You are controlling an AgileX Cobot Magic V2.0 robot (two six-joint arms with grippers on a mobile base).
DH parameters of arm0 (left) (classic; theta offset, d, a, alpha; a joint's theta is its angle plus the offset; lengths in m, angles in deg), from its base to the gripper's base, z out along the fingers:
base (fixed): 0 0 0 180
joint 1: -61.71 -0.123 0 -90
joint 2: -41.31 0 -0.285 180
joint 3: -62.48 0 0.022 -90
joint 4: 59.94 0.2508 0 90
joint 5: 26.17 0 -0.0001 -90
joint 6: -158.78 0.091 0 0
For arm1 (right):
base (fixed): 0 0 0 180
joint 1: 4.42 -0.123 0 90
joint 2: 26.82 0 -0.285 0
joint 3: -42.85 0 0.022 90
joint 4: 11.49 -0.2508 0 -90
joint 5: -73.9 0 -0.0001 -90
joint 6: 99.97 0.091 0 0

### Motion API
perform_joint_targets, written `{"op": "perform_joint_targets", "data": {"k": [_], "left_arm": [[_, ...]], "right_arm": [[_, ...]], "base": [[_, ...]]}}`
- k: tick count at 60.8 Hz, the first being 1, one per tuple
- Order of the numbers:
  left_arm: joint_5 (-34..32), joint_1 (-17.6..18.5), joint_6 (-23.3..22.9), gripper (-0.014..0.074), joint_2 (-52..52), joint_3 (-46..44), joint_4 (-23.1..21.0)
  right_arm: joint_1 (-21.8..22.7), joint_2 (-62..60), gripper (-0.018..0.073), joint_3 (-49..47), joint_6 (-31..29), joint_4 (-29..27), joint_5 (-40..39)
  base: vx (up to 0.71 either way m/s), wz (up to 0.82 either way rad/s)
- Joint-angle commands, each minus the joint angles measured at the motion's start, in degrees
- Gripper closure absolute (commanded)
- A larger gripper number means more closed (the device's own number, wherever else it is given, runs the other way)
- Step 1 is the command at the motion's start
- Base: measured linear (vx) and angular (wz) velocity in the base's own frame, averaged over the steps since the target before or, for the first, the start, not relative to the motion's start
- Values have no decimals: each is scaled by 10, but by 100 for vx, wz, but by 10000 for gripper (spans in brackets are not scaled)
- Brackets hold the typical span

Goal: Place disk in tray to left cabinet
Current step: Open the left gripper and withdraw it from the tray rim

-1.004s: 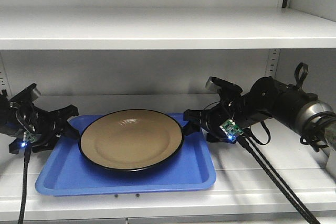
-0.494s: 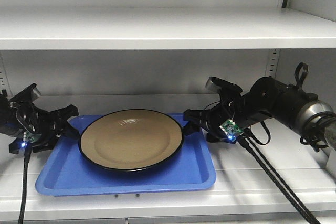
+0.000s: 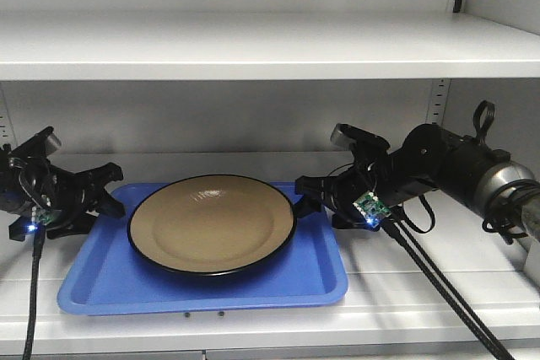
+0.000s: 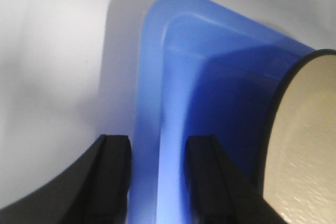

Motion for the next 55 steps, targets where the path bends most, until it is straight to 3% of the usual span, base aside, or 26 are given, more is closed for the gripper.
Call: {"op": "perform_joint_targets", "data": {"k": [1,14,32,45,55], "left_arm": [[-21,-4,2,216,46,-17,-30],[-42,-13,9,216,92,32,-28],[-177,-25,17,216,206,205,-23],[-306,-25,17,216,343,363,-15],[-363,-25,17,216,456,461,-3]], "right_arm": [[3,-34,27,-17,-4,-7,-10],[3,-34,27,-17,-4,-7,-10],[3,-34,27,-17,-5,-7,-10],[3,-34,27,-17,-5,-7,-10],[3,-34,27,-17,-4,-7,-10]], "base": [[0,0],[0,0],[0,0],[0,0],[0,0]]}}
